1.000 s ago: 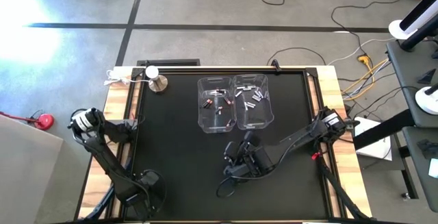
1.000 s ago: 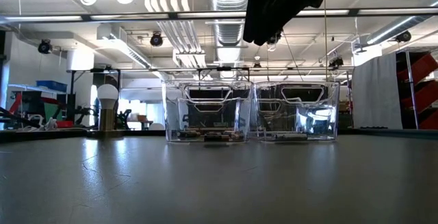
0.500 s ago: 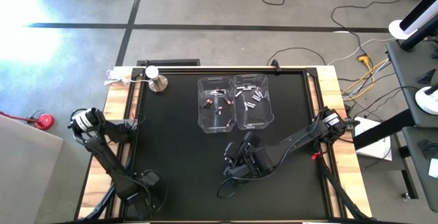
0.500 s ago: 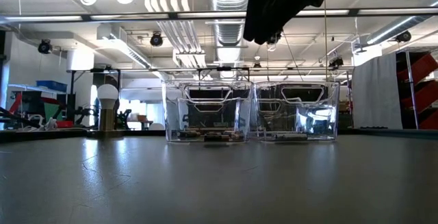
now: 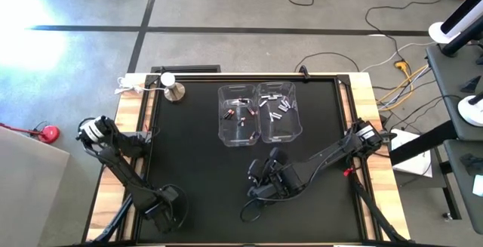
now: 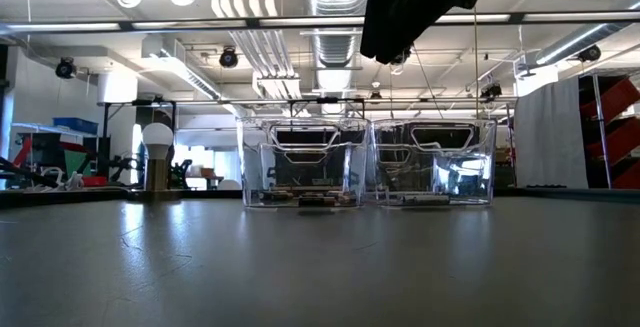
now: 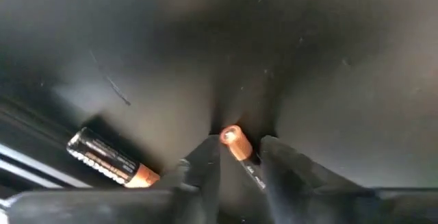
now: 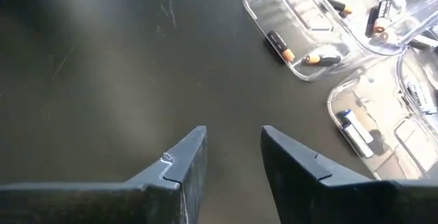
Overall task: Sort batteries
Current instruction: Put the black battery into the left transparent bin
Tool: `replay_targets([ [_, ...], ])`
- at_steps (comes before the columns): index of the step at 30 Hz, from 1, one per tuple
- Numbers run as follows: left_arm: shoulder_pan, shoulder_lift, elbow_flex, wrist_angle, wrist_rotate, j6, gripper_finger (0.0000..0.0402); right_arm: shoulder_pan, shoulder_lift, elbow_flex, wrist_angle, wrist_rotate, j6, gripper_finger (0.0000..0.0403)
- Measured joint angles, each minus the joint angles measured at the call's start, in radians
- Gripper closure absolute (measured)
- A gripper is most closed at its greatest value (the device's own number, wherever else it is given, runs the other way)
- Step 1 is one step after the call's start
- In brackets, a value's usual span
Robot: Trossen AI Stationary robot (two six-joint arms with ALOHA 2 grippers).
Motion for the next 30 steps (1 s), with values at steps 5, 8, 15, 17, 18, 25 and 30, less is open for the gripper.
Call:
replay_targets([
  [5, 0.035, -0.001, -0.017, 0.005, 0.004, 0.021, 0.0388, 0.001, -0.012, 0.000, -0.004, -0.001, -0.002, 0.0279],
  [8, 0.055, -0.015, -0.012, -0.009, -0.034, 0.031, 0.0381, 0.003, -0.045, 0.000, -0.004, 0.007, -0.002, 0.0278],
  [15, 0.148, -0.141, 0.026, -0.005, -0.483, 0.142, 0.0394, -0.005, -0.109, 0.000, 0.129, -0.001, -0.077, 0.0247],
  [17, 0.173, -0.193, 0.044, -0.001, -0.597, 0.183, 0.0393, -0.014, -0.120, 0.001, 0.224, -0.040, -0.127, 0.0237],
  [18, 0.186, -0.218, 0.052, 0.005, -0.665, 0.213, 0.0392, -0.019, -0.120, 0.001, 0.271, -0.064, -0.151, 0.0232],
  [25, 0.264, -0.372, 0.070, 0.287, -0.969, 0.580, 0.0391, -0.039, -0.113, 0.001, 0.519, -0.122, -0.253, 0.0208],
  [30, 0.302, -0.404, 0.070, 0.557, -0.977, 0.838, 0.0391, -0.056, -0.105, 0.001, 0.533, -0.122, -0.197, 0.0211],
])
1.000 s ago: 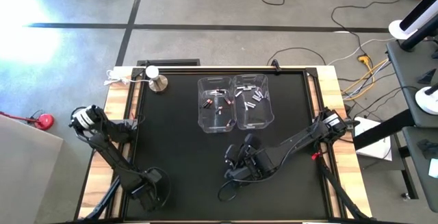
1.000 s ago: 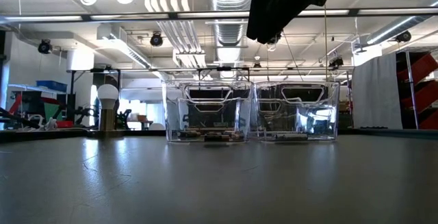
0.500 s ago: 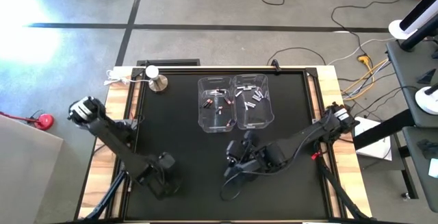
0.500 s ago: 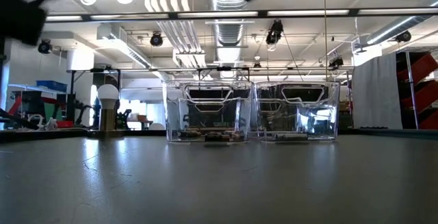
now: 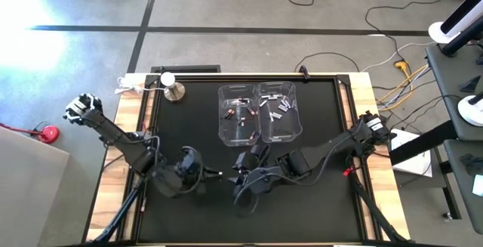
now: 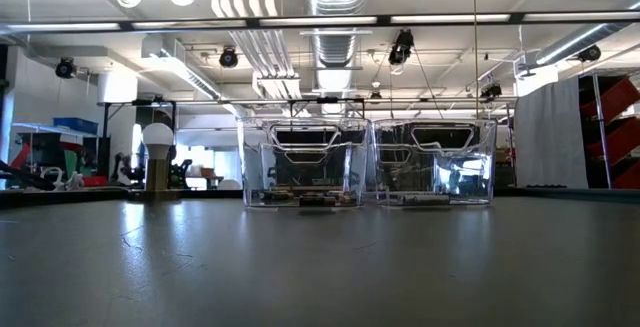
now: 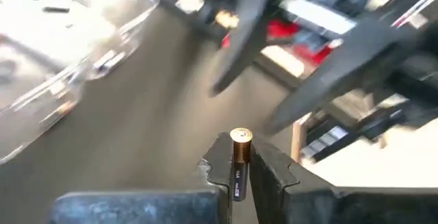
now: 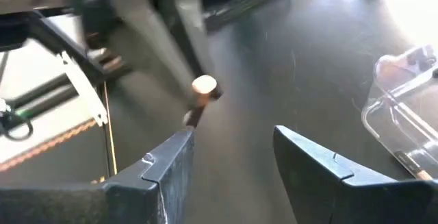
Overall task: Sort batteries
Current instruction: Put the black battery into the left transparent bin
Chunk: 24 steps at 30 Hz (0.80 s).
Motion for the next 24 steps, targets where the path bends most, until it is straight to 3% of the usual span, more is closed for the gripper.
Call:
replay_targets([
  [9, 0.010, 0.000, 0.000, 0.144, -0.078, 0.037, 0.0391, -0.003, 0.007, 0.000, 0.066, -0.105, 0.047, 0.0231],
  [17, 0.005, 0.007, 0.000, 0.253, -0.077, 0.020, 0.0390, -0.015, 0.019, 0.000, 0.124, -0.076, 0.023, 0.0243],
  [24, 0.004, 0.007, 0.000, 0.242, -0.078, -0.002, 0.0390, -0.028, 0.019, 0.000, 0.140, -0.074, 0.056, 0.0267],
])
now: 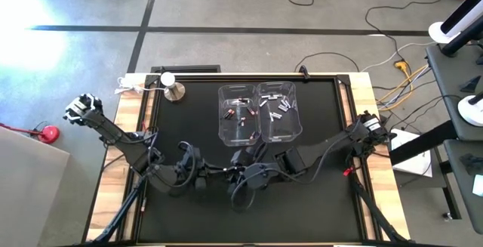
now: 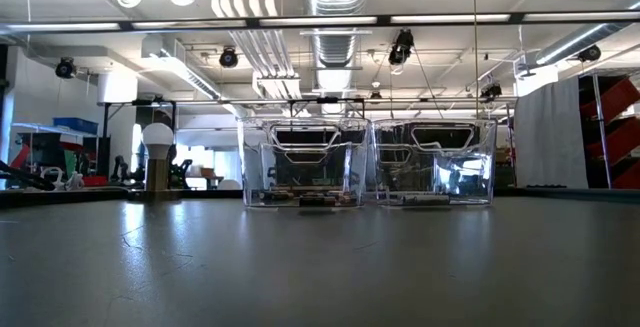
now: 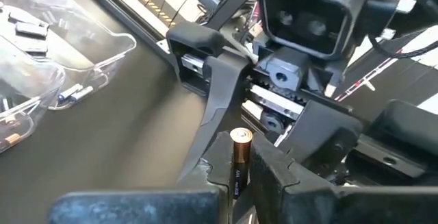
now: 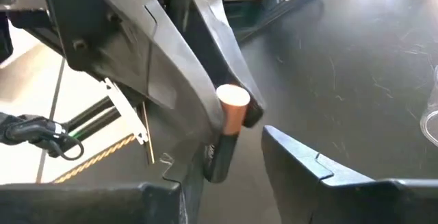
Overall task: Sort batteries
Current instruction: Put the black battery into the left transparent bin
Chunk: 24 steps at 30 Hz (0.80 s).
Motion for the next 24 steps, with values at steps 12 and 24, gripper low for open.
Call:
replay_targets([
  [12, 0.000, 0.000, 0.001, -0.095, 0.006, 0.027, 0.0386, -0.008, 0.000, 0.006, -0.006, -0.041, -0.019, 0.0372],
  [24, 0.001, -0.055, 0.013, -0.260, 0.003, 0.129, 0.0328, -0.082, 0.000, 0.006, -0.011, -0.158, -0.040, 0.0375],
])
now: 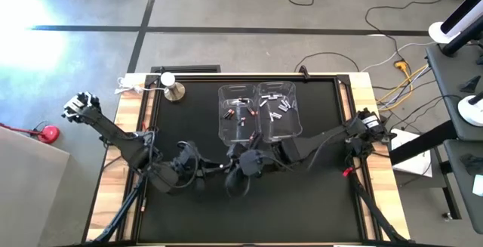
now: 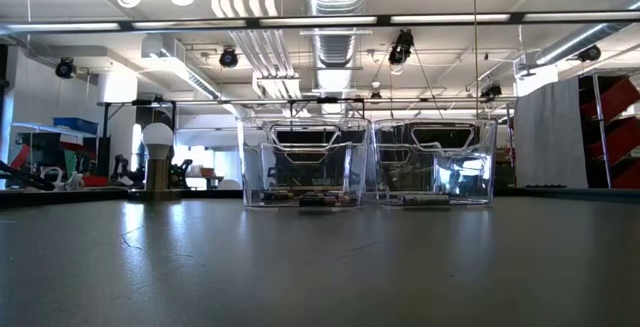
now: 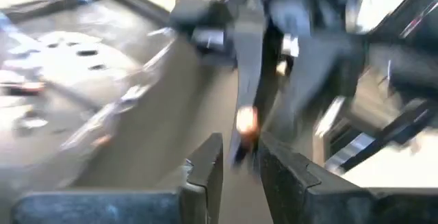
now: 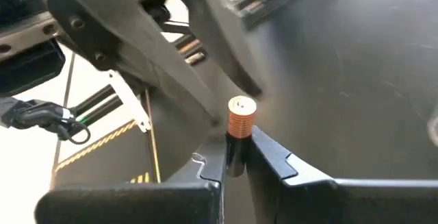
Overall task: Sort batteries
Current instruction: Put the black battery into the left transparent bin
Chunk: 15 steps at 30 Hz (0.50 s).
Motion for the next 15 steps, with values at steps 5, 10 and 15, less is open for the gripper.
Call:
replay_targets([
  [5, 0.003, -0.095, 0.004, -0.406, 0.005, -0.123, 0.0324, -0.085, -0.001, 0.003, -0.044, -0.079, -0.010, 0.0375],
  [10, 0.003, -0.174, 0.000, -0.873, 0.002, -0.489, 0.0324, -0.165, 0.016, 0.081, -0.341, 0.013, -0.087, 0.0375],
  [15, 0.005, -0.194, -0.047, -1.047, 0.002, -0.664, 0.0325, -0.268, 0.106, 0.186, -0.540, -0.010, -0.214, 0.0375],
])
